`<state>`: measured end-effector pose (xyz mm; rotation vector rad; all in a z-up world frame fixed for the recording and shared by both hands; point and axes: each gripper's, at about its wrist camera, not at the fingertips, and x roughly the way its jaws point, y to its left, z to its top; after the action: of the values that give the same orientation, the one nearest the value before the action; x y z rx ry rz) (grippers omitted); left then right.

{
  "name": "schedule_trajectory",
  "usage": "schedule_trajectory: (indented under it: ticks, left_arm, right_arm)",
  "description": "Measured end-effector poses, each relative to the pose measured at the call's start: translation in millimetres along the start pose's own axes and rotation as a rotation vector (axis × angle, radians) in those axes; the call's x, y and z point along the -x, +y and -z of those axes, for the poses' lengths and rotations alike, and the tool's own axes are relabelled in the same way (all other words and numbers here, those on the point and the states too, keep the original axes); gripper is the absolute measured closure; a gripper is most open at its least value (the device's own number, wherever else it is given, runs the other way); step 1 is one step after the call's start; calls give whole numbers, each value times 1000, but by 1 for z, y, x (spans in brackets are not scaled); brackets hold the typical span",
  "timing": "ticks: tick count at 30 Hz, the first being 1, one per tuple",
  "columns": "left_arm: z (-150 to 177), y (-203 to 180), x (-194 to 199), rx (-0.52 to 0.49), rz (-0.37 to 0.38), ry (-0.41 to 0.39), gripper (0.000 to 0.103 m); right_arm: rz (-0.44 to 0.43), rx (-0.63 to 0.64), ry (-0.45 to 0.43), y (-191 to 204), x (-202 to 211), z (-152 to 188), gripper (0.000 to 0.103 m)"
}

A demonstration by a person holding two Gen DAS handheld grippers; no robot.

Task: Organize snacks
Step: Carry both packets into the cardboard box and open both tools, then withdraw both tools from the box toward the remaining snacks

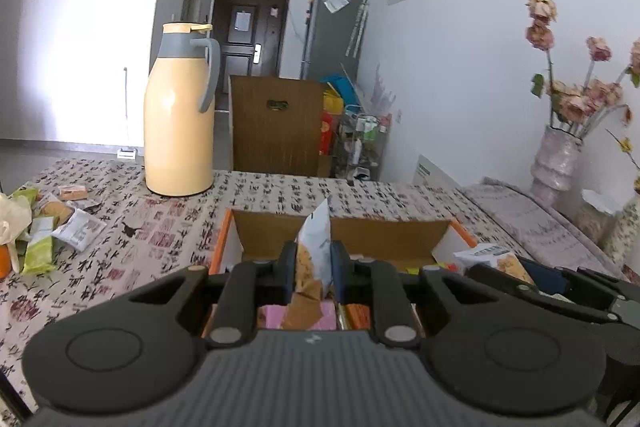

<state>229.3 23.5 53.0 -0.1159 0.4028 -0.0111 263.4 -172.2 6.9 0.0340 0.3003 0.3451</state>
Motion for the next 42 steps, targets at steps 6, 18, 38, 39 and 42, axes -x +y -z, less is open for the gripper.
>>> schedule_trajectory:
  ticks: [6, 18, 38, 39, 42]
  left_arm:
    - [7, 5, -33, 28, -38, -13, 85]
    - [23, 10, -54, 9, -85, 27, 85]
    - [20, 11, -31, 44, -151, -65, 0]
    - [20, 11, -31, 44, -151, -65, 0]
    - [21, 12, -30, 45, -151, -68, 0]
  right_arm:
    - [30, -29, 8, -8, -38, 0, 63]
    - [37, -25, 62, -8, -53, 21, 63]
    - [77, -81, 26, -19, -41, 21, 0]
    - [77, -81, 26, -19, -41, 20, 0]
    - [77, -81, 25, -19, -40, 21, 0]
